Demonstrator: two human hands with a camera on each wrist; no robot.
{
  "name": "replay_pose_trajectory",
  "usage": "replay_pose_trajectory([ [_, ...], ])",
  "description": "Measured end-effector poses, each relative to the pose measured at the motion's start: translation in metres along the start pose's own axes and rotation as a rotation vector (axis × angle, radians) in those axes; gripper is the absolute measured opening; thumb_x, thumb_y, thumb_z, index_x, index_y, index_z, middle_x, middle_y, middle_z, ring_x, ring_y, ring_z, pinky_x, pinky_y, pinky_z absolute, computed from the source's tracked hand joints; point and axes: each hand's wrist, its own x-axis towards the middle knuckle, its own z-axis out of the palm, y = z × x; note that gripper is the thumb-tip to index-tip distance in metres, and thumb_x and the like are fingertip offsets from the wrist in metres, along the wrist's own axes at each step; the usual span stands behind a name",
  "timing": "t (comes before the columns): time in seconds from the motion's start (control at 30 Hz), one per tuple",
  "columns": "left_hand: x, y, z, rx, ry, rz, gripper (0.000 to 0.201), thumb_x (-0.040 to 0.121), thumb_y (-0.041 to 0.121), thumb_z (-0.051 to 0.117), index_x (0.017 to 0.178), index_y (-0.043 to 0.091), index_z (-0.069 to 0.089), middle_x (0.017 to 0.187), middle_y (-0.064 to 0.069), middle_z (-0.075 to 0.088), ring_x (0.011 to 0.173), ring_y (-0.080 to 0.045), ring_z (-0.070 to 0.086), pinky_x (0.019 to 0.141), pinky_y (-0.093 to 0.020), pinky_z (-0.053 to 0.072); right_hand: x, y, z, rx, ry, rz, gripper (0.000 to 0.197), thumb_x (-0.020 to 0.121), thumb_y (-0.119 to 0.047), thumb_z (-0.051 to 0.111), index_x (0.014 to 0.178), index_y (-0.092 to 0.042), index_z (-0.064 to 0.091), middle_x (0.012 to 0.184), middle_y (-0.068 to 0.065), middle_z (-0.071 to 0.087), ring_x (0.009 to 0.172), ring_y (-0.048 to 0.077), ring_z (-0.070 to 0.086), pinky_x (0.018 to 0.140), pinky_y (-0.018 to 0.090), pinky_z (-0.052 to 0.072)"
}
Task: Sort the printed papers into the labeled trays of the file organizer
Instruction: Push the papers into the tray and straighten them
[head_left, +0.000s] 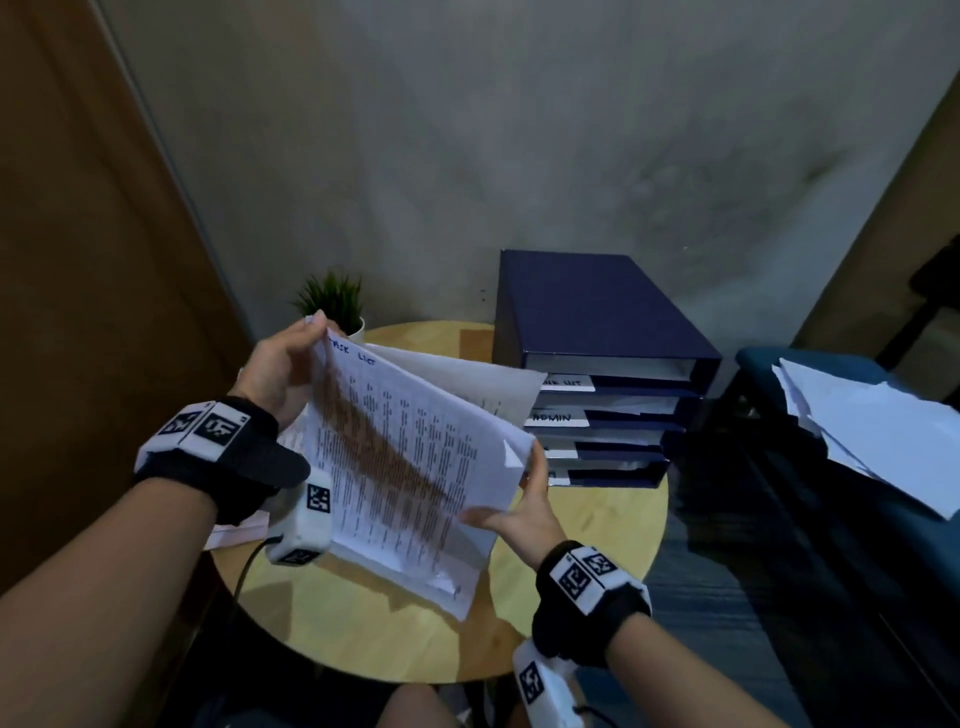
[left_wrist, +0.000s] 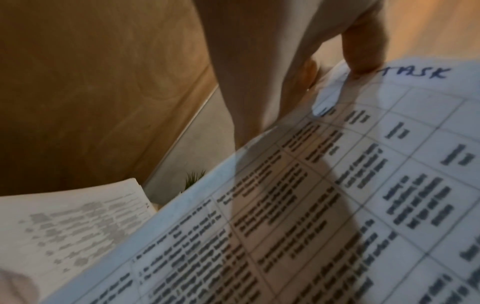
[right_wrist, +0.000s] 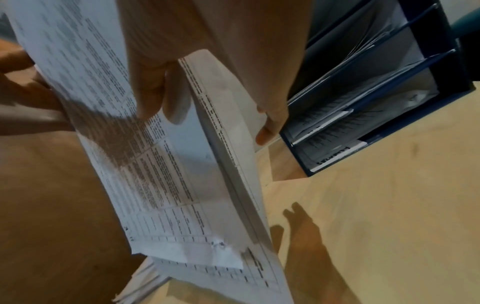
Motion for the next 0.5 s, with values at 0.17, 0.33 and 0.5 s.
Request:
replay_pose_trajectory([
  [0.17,-0.009,0.016,-0.005,0.032,-0.009,0.038,0.06,0.099,0.019,0.035,0.047,0.02,0.065,0.053,0.005,0.059,0.056,-0.01,0.058,0.075,-0.03,0.041,-0.009,-0.013,0.001,0.029,-0.039,-0.014,0.07,0.069,-0.007,0.081,0.128,-0.021,0.047,0.134,0.004,0.051,0.126,0.021,0.047,0.107,0.04,0.04],
  [0.33,-0.015,0.018,-0.005,0.045,0.015,0.068,0.063,0.1,0.018,0.034,0.045,0.02,0.066,0.051,0.008,0.061,0.053,-0.006,0.059,0.071,-0.027,0.04,-0.024,-0.018,0.006,0.025,-0.19,-0.035,0.036,0.079,0.002,0.07,0.111,-0.012,0.061,0.112,0.008,0.067,0.099,0.017,0.062,0.086,0.022,0.052],
  [0.5,-0.015,0.015,0.001,-0.081,0.032,0.056,0.056,0.1,0.021,0.034,0.051,0.02,0.061,0.053,0.005,0.058,0.064,-0.012,0.053,0.074,-0.026,0.039,-0.034,-0.016,0.011,0.019,-0.237,-0.05,0.033,0.086,-0.009,0.066,0.116,-0.016,0.056,0.101,-0.005,0.065,0.092,0.007,0.061,0.082,0.017,0.05],
])
